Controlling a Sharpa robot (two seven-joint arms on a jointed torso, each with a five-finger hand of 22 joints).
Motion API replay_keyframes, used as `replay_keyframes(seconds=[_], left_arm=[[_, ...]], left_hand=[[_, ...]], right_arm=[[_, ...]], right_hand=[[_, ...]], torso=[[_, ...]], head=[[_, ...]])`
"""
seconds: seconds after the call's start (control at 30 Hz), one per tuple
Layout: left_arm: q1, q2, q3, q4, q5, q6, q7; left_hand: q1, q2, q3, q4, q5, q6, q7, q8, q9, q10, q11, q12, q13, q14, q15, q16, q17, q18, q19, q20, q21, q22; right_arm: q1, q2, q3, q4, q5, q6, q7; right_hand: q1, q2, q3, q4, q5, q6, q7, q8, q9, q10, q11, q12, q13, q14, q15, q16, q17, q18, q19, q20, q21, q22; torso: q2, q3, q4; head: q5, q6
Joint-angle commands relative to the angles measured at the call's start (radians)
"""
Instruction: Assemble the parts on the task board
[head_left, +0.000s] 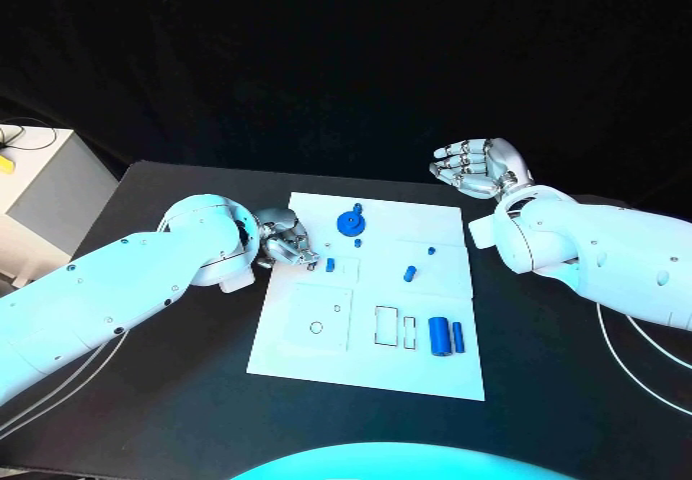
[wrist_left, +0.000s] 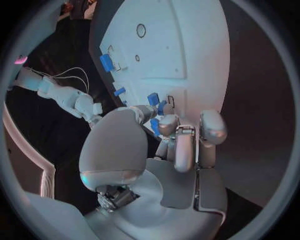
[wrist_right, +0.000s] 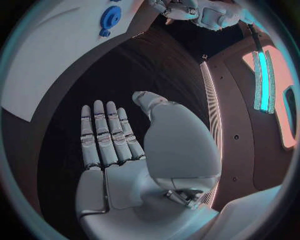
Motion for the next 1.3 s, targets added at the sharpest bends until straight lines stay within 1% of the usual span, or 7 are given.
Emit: replay_keyframes(seconds=[0.03,0.23,0.7,0.83,1.0,1.3], left_arm=[[-0.001,0.001,0.001,0.002,-0.010,0.025,0.002],[-0.001,0.002,0.001,-0.001,-0.017,0.029,0.002],[-0.001,0.004,0.001,-0.008,-0.027,0.031,0.004],[-0.001,0.004,0.001,-0.011,-0.027,0.029,0.004],[-0.002,0.007,0.001,-0.014,-0.027,0.030,0.005],[-0.012,0.005,0.001,-0.012,-0.022,0.034,0.007]], left_hand=[[-0.008,0.001,0.200,-0.193,0.003,0.005,-0.005,0.006,-0.001,0.007,-0.002,0.006,0.003,0.090,-0.007,0.007,0.213,-0.008,0.009,0.001,0.006,0.001],[-0.009,-0.001,0.202,-0.194,0.003,0.006,-0.005,0.006,-0.002,0.008,-0.002,0.007,0.004,0.090,-0.007,0.007,0.214,-0.008,0.009,0.001,0.006,0.002],[-0.011,-0.003,0.204,-0.196,0.002,0.007,-0.005,0.006,-0.002,0.010,-0.002,0.008,0.007,0.091,-0.007,0.008,0.216,-0.008,0.009,0.001,0.006,0.002],[-0.011,-0.003,0.204,-0.196,0.002,0.007,-0.005,0.006,-0.002,0.010,-0.002,0.008,0.007,0.091,-0.007,0.008,0.216,-0.008,0.009,0.001,0.006,0.002],[-0.011,-0.003,0.204,-0.196,0.002,0.007,-0.005,0.006,-0.002,0.010,-0.002,0.008,0.007,0.091,-0.007,0.008,0.216,-0.008,0.009,0.001,0.006,0.002],[-0.012,-0.005,0.207,-0.197,0.002,0.008,-0.005,0.006,-0.003,0.010,-0.002,0.007,0.006,0.091,-0.007,0.008,0.216,-0.008,0.009,0.001,0.006,0.002]], right_arm=[[0.000,0.000,0.000,0.002,-0.004,0.014,0.016],[0.000,-0.001,0.000,0.002,-0.004,0.015,0.016],[-0.001,-0.002,0.000,0.003,-0.004,0.014,0.016],[-0.001,-0.002,0.000,0.003,-0.004,0.014,0.016],[-0.001,-0.002,0.000,0.003,-0.004,0.015,0.016],[-0.001,-0.002,0.000,0.003,-0.006,0.015,0.017]], right_hand=[[-0.009,0.004,0.000,-0.008,0.006,-0.007,0.059,0.003,-0.002,-0.002,0.004,-0.004,-0.001,0.003,0.002,-0.004,-0.001,0.009,-0.007,-0.001,0.002,-0.001],[-0.009,0.004,0.000,-0.008,0.006,-0.007,0.059,0.003,-0.002,-0.002,0.004,-0.004,-0.001,0.003,0.002,-0.004,-0.001,0.009,-0.007,-0.001,0.002,-0.001],[-0.011,0.004,0.001,-0.009,0.011,-0.008,0.059,0.004,-0.003,-0.002,0.004,-0.004,-0.001,0.004,0.002,-0.005,-0.004,0.010,-0.007,-0.001,0.002,-0.005],[-0.011,0.004,0.001,-0.009,0.011,-0.008,0.059,0.004,-0.003,-0.002,0.004,-0.004,-0.001,0.004,0.002,-0.005,-0.004,0.010,-0.007,-0.001,0.002,-0.005],[-0.011,0.004,0.001,-0.009,0.011,-0.008,0.059,0.004,-0.003,-0.002,0.004,-0.004,-0.001,0.004,0.002,-0.005,-0.004,0.010,-0.007,-0.001,0.002,-0.005],[-0.012,0.004,0.001,-0.009,0.012,-0.008,0.059,0.005,-0.004,-0.002,0.004,-0.004,-0.001,0.005,0.002,-0.005,-0.006,0.010,-0.007,-0.001,0.002,-0.007]], torso=[[0.000,0.0000,0.0000],[-0.001,0.0005,-0.0003],[0.000,0.0005,-0.0006],[0.000,0.0005,0.0002],[0.000,0.0002,-0.0005],[0.000,0.0003,-0.0006]], head=[[0.001,-0.002],[0.003,-0.002],[0.003,-0.005],[0.003,-0.006],[0.002,-0.007],[0.001,-0.010]])
